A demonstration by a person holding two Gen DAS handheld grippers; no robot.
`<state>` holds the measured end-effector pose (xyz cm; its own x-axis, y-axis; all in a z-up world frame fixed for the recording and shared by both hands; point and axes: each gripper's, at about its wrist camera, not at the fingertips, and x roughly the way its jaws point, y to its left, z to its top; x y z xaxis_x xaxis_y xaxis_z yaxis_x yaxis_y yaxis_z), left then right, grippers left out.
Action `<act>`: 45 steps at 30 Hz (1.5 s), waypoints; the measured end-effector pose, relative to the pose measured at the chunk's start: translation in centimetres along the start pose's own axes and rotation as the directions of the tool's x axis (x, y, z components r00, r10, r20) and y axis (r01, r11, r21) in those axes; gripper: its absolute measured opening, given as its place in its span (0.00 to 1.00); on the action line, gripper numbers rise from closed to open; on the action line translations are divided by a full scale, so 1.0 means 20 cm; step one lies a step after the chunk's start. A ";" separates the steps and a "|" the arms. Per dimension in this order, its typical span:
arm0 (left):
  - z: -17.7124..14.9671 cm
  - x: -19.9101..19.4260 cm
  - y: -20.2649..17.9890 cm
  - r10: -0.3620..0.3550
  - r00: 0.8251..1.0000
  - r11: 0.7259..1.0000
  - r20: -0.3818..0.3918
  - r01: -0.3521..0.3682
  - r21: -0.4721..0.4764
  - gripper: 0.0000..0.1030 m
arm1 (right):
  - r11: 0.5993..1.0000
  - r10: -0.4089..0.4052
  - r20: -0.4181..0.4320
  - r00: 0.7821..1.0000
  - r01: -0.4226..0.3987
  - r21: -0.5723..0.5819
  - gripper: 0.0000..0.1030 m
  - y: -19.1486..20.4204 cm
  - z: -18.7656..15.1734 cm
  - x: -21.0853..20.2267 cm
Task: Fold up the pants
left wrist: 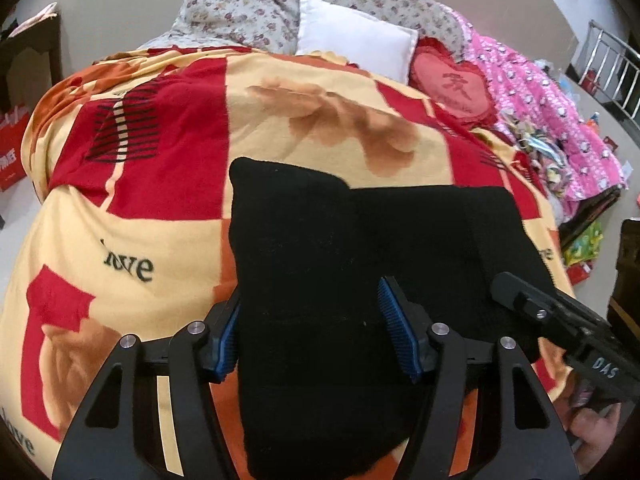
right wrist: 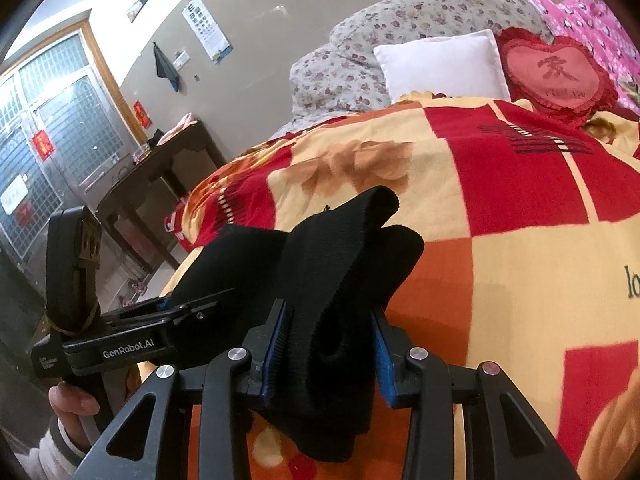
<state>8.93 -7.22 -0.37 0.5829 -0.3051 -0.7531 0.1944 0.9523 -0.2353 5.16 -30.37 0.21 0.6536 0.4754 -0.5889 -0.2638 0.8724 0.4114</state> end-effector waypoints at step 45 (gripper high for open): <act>-0.05 0.06 -0.04 0.142 0.990 0.990 0.022 -0.142 0.002 0.74 | 0.968 -0.218 -0.078 0.973 0.205 -0.142 0.37 0.12 -0.13 0.04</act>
<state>8.61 -8.24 -1.70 0.6221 -0.1668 -0.7649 0.1113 0.9860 -0.1244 3.23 -27.68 -1.11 0.6383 0.2813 -0.7165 -0.2219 0.9586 0.1787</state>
